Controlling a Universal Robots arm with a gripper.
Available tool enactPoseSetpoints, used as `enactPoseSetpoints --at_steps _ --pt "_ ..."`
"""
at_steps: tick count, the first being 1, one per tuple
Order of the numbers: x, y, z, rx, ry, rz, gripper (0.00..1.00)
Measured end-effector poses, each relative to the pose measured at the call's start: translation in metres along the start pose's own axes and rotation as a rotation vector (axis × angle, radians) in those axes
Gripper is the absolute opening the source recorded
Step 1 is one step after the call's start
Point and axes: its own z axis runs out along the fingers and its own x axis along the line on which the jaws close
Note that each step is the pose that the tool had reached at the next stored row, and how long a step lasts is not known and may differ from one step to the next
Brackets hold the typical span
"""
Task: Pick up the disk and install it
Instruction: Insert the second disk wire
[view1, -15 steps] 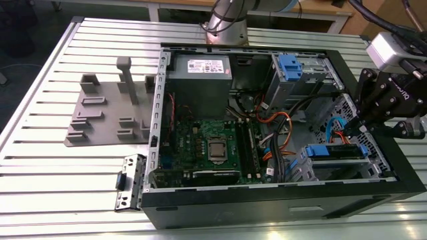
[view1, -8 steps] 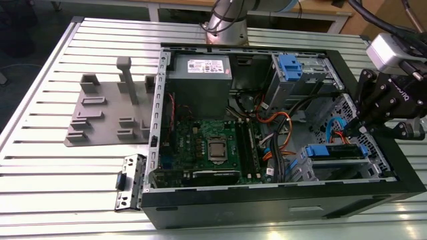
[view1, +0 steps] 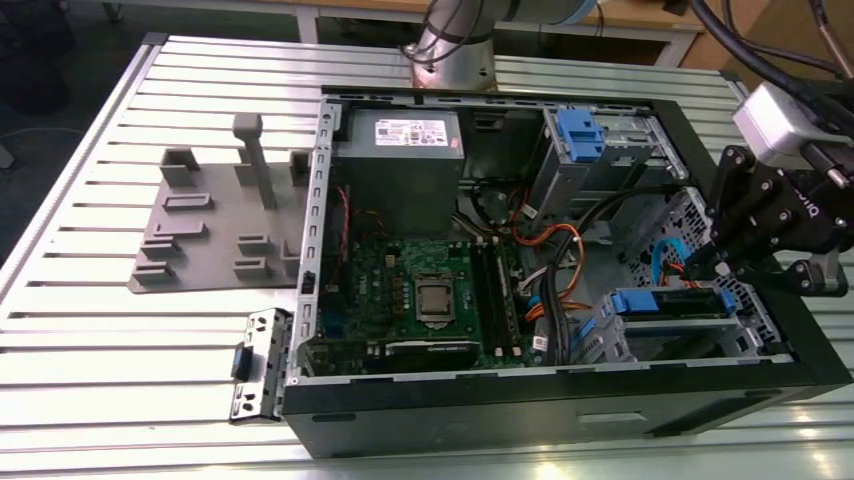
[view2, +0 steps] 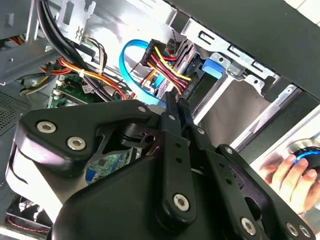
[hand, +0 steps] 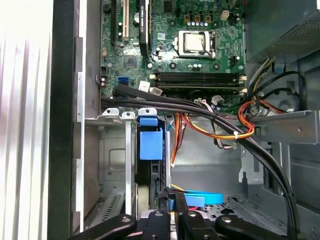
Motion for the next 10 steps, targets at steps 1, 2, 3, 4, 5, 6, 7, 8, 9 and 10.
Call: enactPoseSetpoints --at_steps 1,2,3,4,5,6,7,8,9,10 --pt "0.0023 0.0004 0.0001 0.0000 -0.0022 0.000 0.16" --pt "0.0047 0.0007 0.0003 0.0000 -0.0035 0.000 0.16" --pt "0.0064 0.0006 0.0008 0.0000 -0.0055 -0.001 0.16" --pt "0.0079 0.0006 0.0013 0.0000 -0.0080 -0.001 0.16" --pt "0.0088 0.0006 0.0022 0.0000 -0.0110 -0.001 0.16" --pt "0.0091 0.0006 0.0032 0.0000 -0.0148 -0.001 0.16" --pt "0.0092 0.0005 0.0041 0.0000 -0.0180 -0.002 0.16" --pt "0.0093 0.0005 0.0047 0.0000 -0.0200 -0.002 0.16" --pt "0.0094 0.0005 0.0050 0.0000 -0.0215 -0.002 0.16" --pt "0.0096 0.0005 0.0055 0.0000 -0.0232 -0.002 0.16"
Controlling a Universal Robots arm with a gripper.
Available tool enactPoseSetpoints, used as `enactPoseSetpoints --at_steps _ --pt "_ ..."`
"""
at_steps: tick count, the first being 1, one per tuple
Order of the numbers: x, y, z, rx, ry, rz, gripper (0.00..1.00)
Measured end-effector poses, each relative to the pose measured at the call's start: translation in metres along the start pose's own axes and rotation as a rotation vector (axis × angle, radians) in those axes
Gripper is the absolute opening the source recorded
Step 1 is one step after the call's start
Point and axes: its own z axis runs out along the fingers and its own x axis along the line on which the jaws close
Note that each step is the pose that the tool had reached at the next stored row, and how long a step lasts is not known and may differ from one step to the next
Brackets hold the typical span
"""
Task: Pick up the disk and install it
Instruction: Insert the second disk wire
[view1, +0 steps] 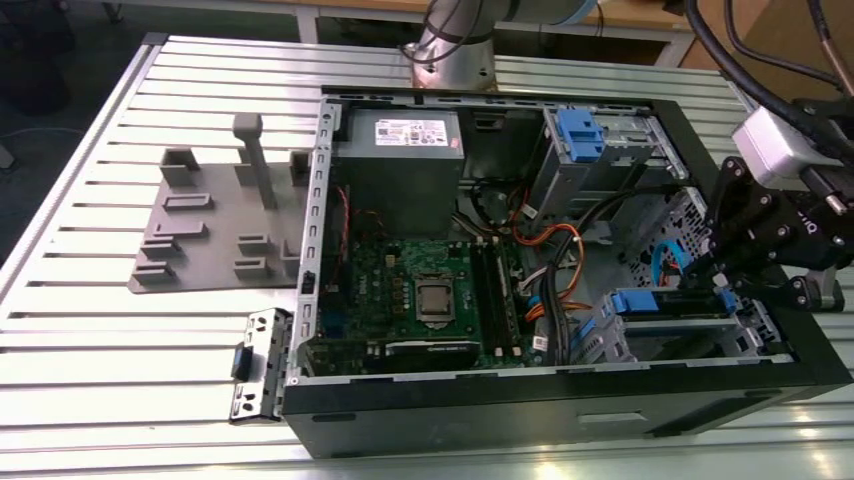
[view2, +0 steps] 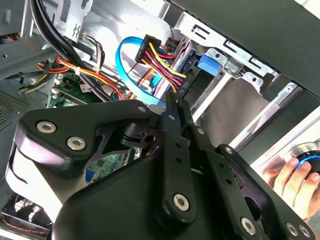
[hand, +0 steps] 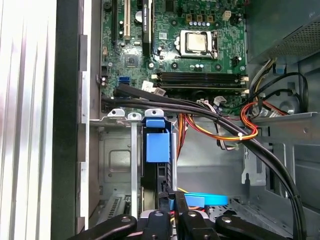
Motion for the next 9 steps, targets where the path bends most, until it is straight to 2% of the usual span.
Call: enactPoseSetpoints --at_steps 4,9 --pt "0.0012 -0.0001 0.0014 0.0000 -0.0032 0.000 0.16" --pt "0.0039 -0.0002 0.0036 -0.0001 -0.0038 -0.002 0.16"
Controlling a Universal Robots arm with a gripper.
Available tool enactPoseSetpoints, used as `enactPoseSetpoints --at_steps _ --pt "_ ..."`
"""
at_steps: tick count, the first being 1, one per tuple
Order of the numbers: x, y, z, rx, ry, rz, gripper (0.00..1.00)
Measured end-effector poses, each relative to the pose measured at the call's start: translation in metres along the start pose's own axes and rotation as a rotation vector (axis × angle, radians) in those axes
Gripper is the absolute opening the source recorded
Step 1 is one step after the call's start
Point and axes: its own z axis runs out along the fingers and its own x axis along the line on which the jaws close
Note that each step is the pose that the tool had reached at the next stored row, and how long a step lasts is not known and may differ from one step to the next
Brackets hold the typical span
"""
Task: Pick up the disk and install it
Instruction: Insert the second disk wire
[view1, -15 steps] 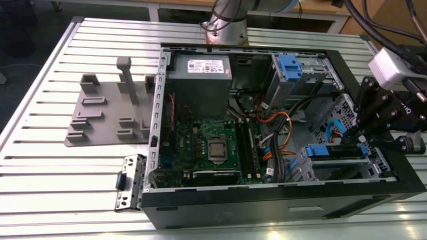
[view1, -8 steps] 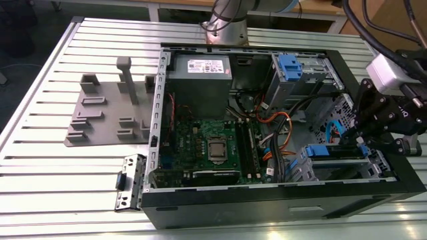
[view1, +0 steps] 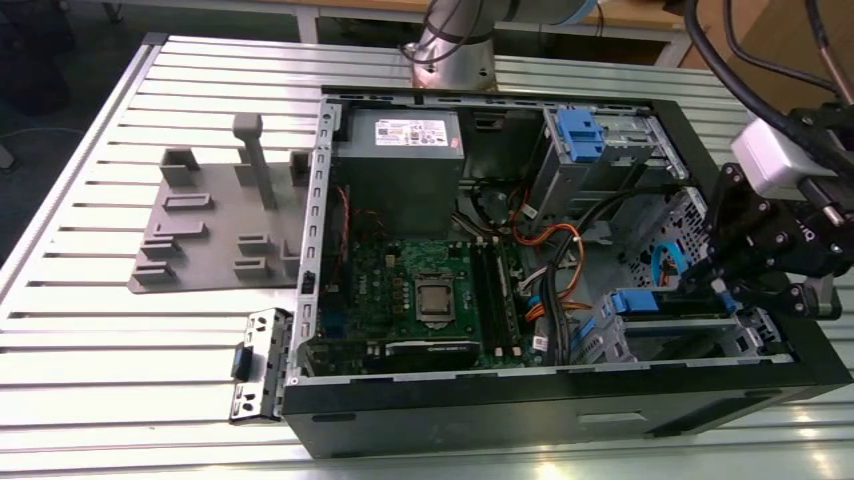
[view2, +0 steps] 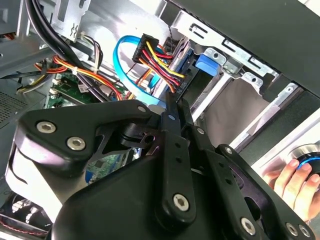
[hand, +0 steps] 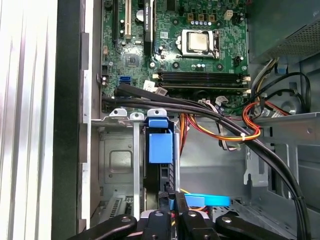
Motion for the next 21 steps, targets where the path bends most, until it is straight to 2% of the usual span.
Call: enactPoseSetpoints --at_steps 21 --pt "0.0022 -0.0008 0.0109 -0.0006 -0.0022 -0.008 0.16"
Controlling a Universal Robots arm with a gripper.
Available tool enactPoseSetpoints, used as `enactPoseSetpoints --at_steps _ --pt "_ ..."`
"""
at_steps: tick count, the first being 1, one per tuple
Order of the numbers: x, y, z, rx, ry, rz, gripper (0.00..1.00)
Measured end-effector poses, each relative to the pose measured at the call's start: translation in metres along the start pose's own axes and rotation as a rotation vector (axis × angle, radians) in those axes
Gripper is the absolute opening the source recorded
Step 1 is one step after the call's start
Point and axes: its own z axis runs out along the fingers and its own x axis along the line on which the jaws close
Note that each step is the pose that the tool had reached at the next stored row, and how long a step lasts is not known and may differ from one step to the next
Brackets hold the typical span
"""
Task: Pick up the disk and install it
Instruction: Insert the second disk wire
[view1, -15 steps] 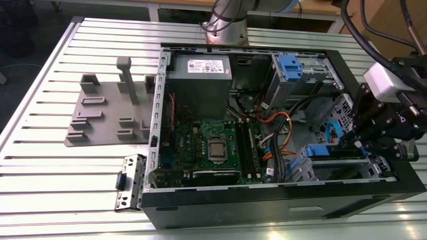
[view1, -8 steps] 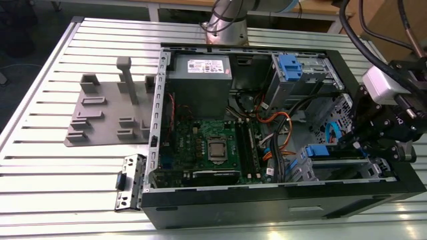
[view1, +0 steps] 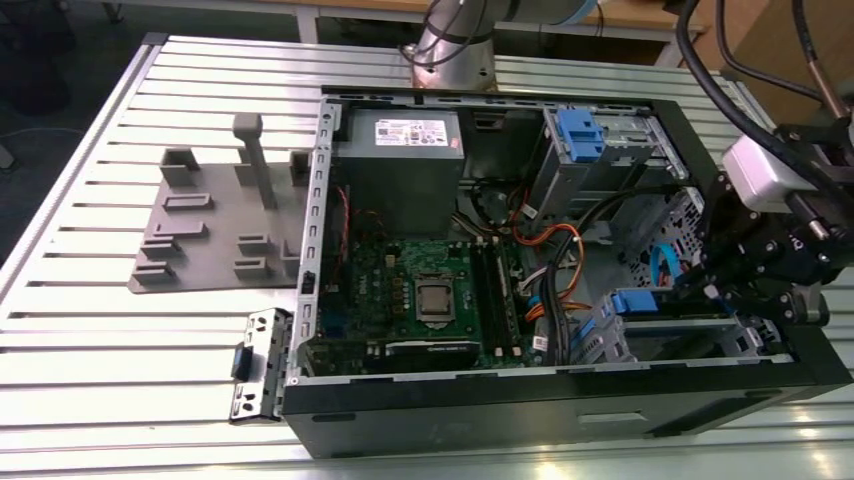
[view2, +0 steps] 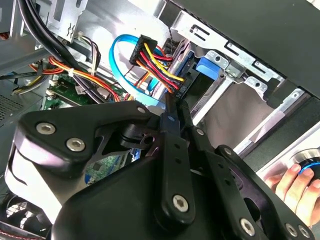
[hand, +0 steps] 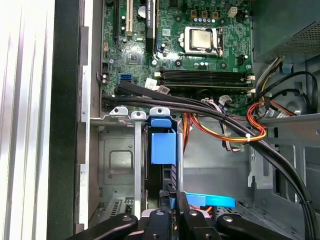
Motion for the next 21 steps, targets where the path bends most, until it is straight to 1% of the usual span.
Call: enactPoseSetpoints --at_steps 6,10,15,16,17,18,21 --pt "0.0008 0.0000 0.0004 -0.0003 0.0003 -0.001 0.16" --pt "0.0020 -0.0001 0.0019 -0.0003 0.0014 -0.002 0.16" --pt "0.0022 -0.0001 0.0027 -0.0003 0.0003 -0.002 0.16" --pt "0.0022 -0.0002 0.0035 -0.0002 -0.0015 -0.002 0.17" --pt "0.0022 -0.0002 0.0036 -0.0003 -0.0012 -0.002 0.17" --pt "0.0022 -0.0002 0.0034 -0.0004 -0.0008 -0.002 0.23" --pt "0.0021 -0.0001 0.0019 -0.0003 0.0005 -0.002 0.23"
